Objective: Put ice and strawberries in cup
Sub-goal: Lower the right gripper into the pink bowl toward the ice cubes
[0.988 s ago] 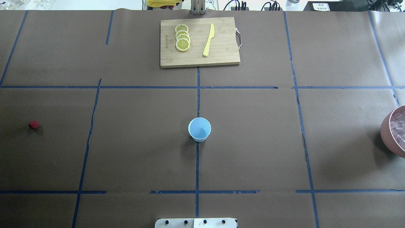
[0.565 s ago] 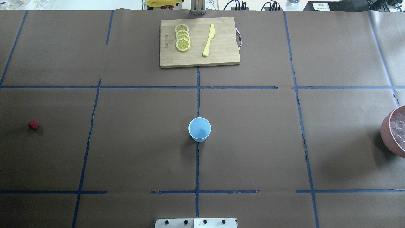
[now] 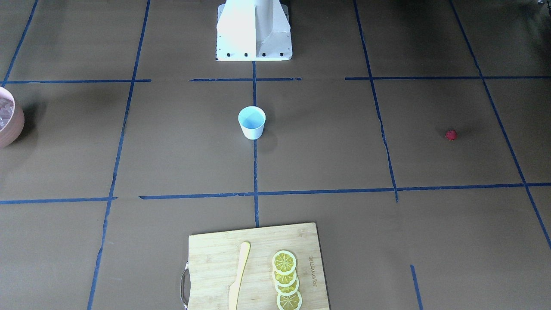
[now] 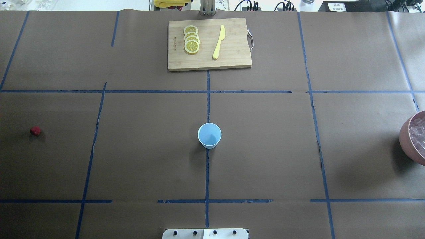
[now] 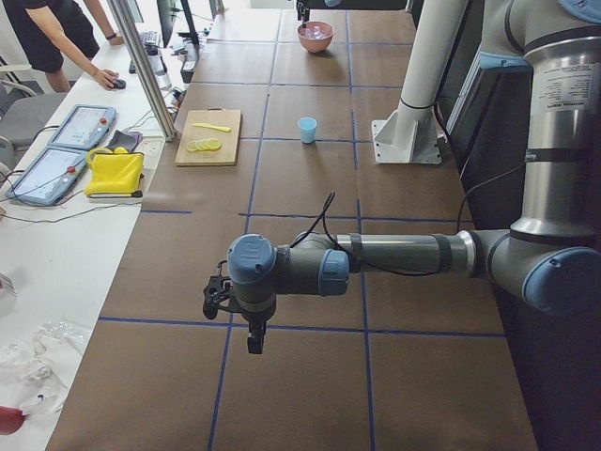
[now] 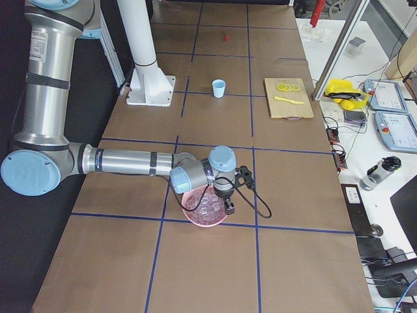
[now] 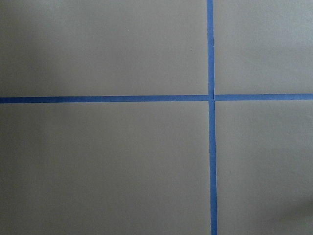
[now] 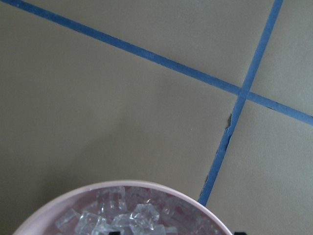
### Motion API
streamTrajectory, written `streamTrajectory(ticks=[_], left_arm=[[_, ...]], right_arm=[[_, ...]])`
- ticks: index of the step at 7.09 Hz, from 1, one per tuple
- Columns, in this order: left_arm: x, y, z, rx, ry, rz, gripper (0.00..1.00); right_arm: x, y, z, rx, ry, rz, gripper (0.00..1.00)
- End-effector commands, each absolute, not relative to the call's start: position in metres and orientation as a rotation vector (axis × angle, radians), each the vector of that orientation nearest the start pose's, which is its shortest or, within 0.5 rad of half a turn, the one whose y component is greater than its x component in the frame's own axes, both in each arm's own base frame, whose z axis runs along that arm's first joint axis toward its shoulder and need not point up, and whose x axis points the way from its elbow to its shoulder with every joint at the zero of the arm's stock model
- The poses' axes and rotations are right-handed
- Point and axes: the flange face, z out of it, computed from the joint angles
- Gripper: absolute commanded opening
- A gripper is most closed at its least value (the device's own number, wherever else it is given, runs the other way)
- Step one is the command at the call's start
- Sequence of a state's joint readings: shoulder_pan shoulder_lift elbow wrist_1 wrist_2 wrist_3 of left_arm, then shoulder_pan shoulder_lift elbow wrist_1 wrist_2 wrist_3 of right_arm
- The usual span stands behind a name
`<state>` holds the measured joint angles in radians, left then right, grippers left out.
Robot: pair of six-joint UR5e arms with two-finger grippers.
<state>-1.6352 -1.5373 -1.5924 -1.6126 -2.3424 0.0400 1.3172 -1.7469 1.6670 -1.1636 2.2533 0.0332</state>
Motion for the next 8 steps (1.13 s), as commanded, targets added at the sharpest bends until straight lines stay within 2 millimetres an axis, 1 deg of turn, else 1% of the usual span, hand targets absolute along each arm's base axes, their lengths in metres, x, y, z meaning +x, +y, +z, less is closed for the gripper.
streamTrajectory(ticks=[1, 2, 3, 4, 6, 8], left_arm=[[-0.095, -0.475, 0.660, 0.071, 0.769, -0.009, 1.00], [-0.095, -0.475, 0.660, 0.070, 0.769, -0.010, 1.00], [-0.095, -0.475, 0.660, 0.070, 0.769, -0.010, 1.00], [-0.095, -0.475, 0.660, 0.070, 0.769, -0.010, 1.00], [-0.095, -0.475, 0.660, 0.071, 0.769, -0.009, 1.00], [-0.094, -0.475, 0.660, 0.071, 0.770, -0.009, 1.00]], right_arm=[[-0.051, -0.434, 0.657, 0.206, -0.680, -0.341, 0.75], [-0.053, -0.427, 0.663, 0.190, -0.677, -0.347, 0.72], [-0.059, -0.425, 0.660, 0.191, -0.676, -0.363, 0.70], [-0.061, -0.421, 0.663, 0.182, -0.675, -0.368, 0.69], [-0.067, -0.421, 0.658, 0.185, -0.676, -0.383, 0.64], [-0.065, -0.423, 0.660, 0.190, -0.633, -0.380, 0.63]])
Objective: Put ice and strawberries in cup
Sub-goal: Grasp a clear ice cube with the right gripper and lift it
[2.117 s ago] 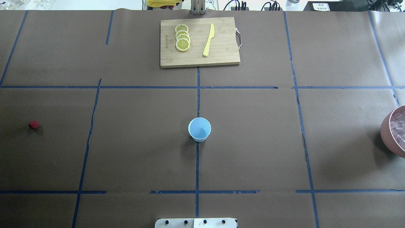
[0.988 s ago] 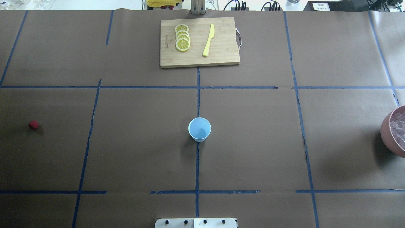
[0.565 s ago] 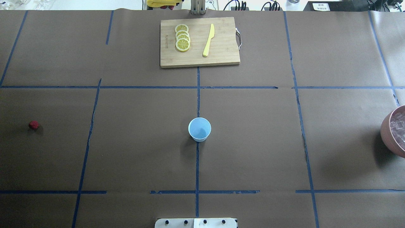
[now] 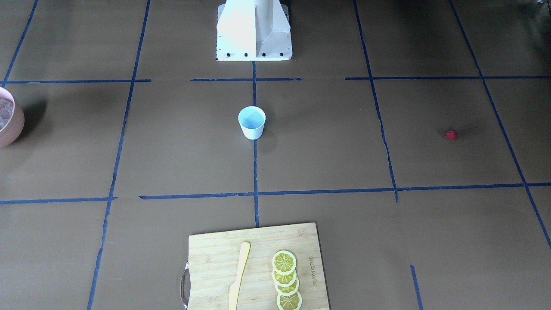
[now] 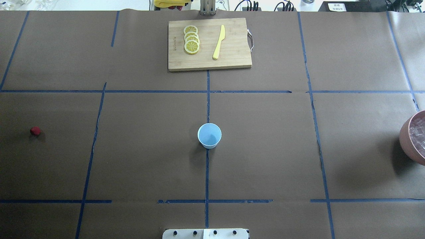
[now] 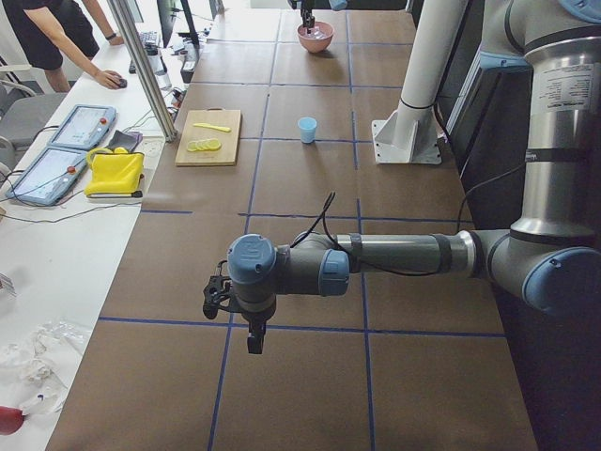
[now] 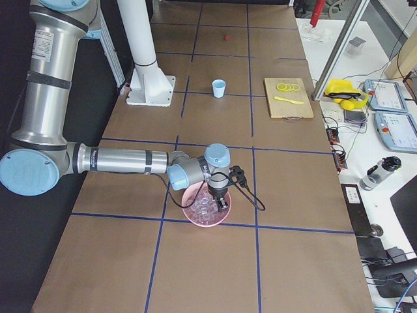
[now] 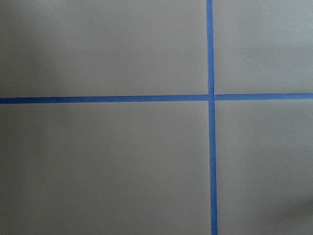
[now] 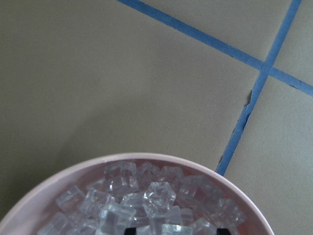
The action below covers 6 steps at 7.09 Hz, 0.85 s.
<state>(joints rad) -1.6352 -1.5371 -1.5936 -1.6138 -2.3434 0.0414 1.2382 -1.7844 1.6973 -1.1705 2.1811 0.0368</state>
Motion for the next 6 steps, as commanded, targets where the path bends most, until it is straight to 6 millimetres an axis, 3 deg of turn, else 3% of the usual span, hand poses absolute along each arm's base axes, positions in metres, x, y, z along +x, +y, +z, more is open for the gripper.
streamTrajectory(ticks=[1, 6], left_arm=[[-0.0945, -0.4747, 0.6595, 0.071, 0.770, -0.009, 1.00], [-0.0944, -0.4751, 0.6564, 0.076, 0.772, -0.011, 1.00]], right_arm=[[-0.0644, -0.4227, 0.6612, 0.187, -0.626, -0.378, 0.63], [-0.0735, -0.4203, 0.6616, 0.177, -0.633, -0.396, 0.60]])
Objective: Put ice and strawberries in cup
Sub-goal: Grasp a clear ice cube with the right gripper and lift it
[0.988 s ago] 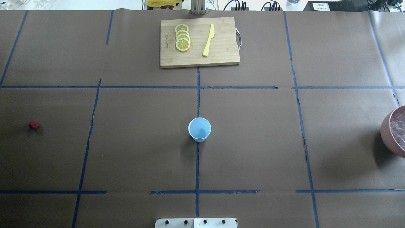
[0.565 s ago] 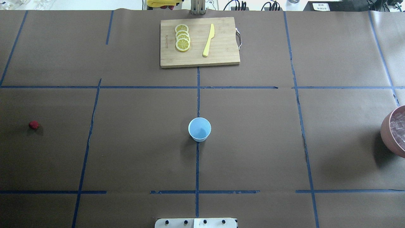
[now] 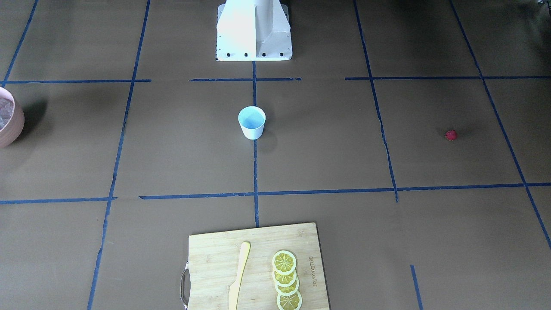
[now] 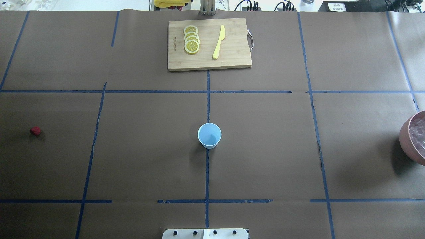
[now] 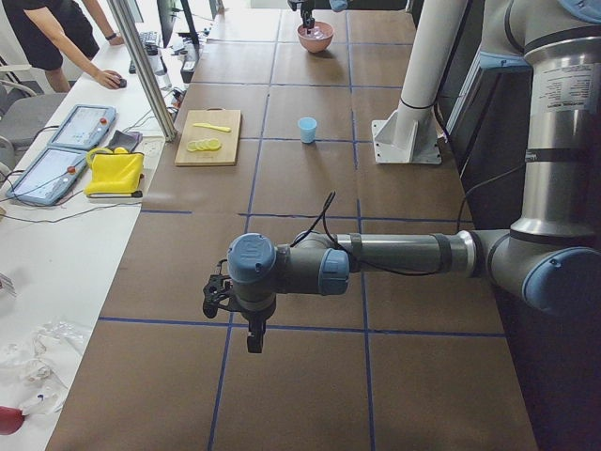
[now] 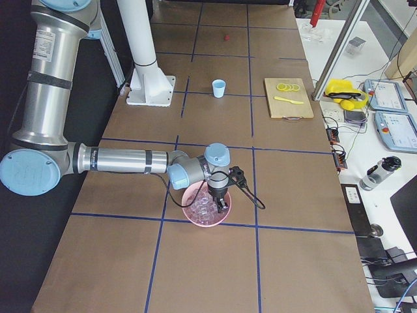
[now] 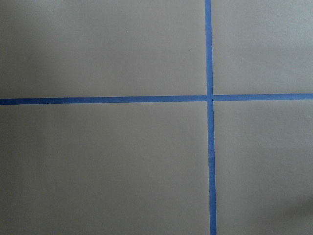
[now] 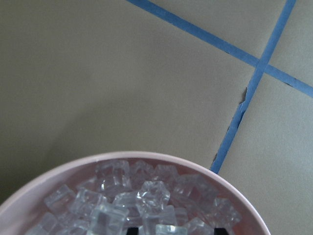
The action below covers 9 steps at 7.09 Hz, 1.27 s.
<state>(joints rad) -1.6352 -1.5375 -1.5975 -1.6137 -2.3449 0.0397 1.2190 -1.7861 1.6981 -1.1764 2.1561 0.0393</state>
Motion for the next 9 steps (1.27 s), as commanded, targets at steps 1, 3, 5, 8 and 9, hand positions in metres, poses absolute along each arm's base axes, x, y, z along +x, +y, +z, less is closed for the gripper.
streamTrajectory(ticks=[1, 3, 5, 8, 9], left_arm=[[-0.094, -0.476, 0.655, 0.078, 0.772, -0.010, 1.00], [-0.094, -0.476, 0.654, 0.079, 0.772, -0.012, 1.00], [-0.094, -0.476, 0.651, 0.080, 0.772, -0.014, 1.00], [-0.095, -0.476, 0.643, 0.093, 0.772, -0.012, 1.00], [-0.095, -0.476, 0.641, 0.094, 0.772, -0.012, 1.00]], right_arm=[[-0.072, -0.417, 0.665, 0.170, -0.633, -0.395, 0.59], [-0.071, -0.414, 0.667, 0.165, -0.632, -0.394, 0.58], [-0.071, -0.414, 0.667, 0.164, -0.632, -0.393, 0.56], [-0.070, -0.414, 0.668, 0.166, -0.627, -0.393, 0.16], [-0.070, -0.415, 0.664, 0.173, -0.628, -0.395, 0.02]])
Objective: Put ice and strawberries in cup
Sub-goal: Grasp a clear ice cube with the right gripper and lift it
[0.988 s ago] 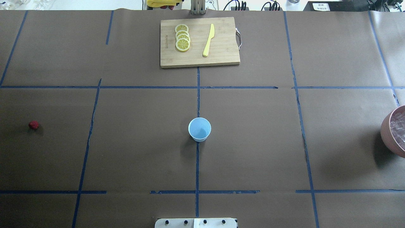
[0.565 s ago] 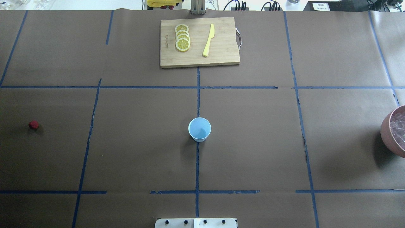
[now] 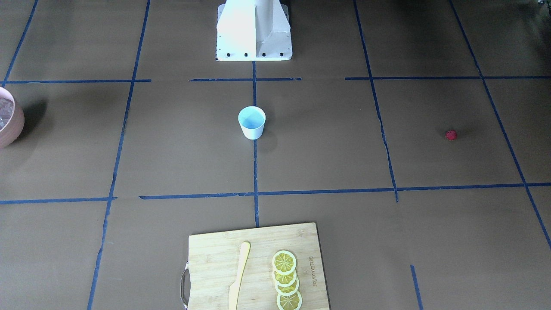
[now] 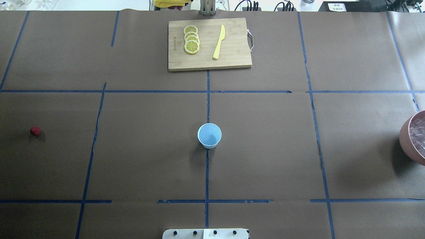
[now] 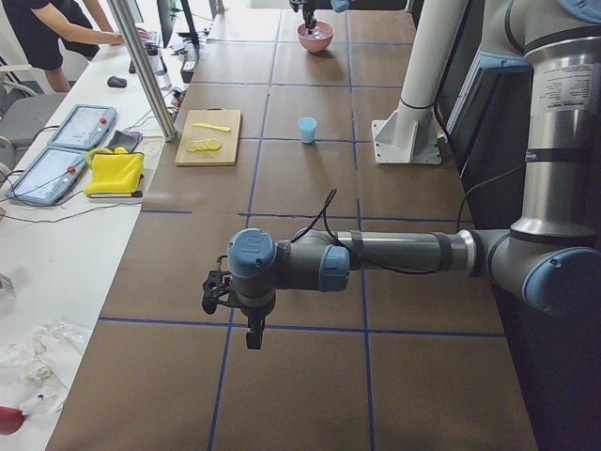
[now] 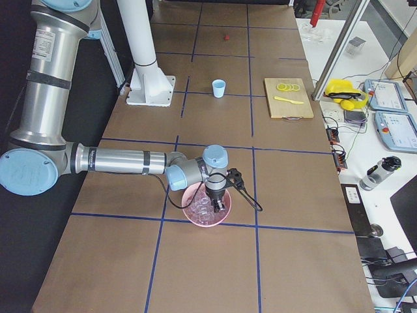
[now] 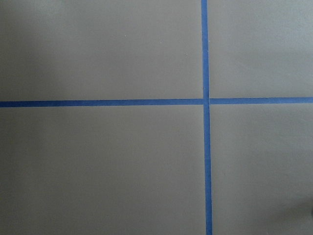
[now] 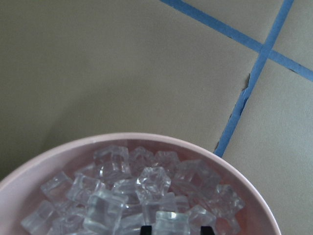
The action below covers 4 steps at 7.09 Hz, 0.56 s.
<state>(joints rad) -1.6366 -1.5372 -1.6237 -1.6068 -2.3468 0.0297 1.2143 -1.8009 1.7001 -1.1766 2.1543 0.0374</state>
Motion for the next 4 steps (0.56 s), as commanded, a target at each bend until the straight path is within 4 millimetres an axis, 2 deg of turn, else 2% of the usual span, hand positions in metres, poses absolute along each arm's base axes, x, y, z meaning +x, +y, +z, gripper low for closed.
streamTrajectory(ticks=[1, 2, 3, 4], left_arm=[[-0.095, -0.476, 0.642, 0.092, 0.772, -0.012, 1.00], [-0.095, -0.476, 0.641, 0.093, 0.772, -0.013, 1.00], [-0.095, -0.477, 0.637, 0.099, 0.772, -0.011, 1.00], [-0.095, -0.477, 0.637, 0.099, 0.774, -0.011, 1.00]], right_arm=[[-0.070, -0.415, 0.661, 0.178, -0.629, -0.395, 0.00], [-0.068, -0.416, 0.660, 0.181, -0.628, -0.391, 0.00], [-0.057, -0.418, 0.650, 0.204, -0.641, -0.372, 0.00], [-0.046, -0.421, 0.622, 0.226, -0.639, -0.351, 0.00]])
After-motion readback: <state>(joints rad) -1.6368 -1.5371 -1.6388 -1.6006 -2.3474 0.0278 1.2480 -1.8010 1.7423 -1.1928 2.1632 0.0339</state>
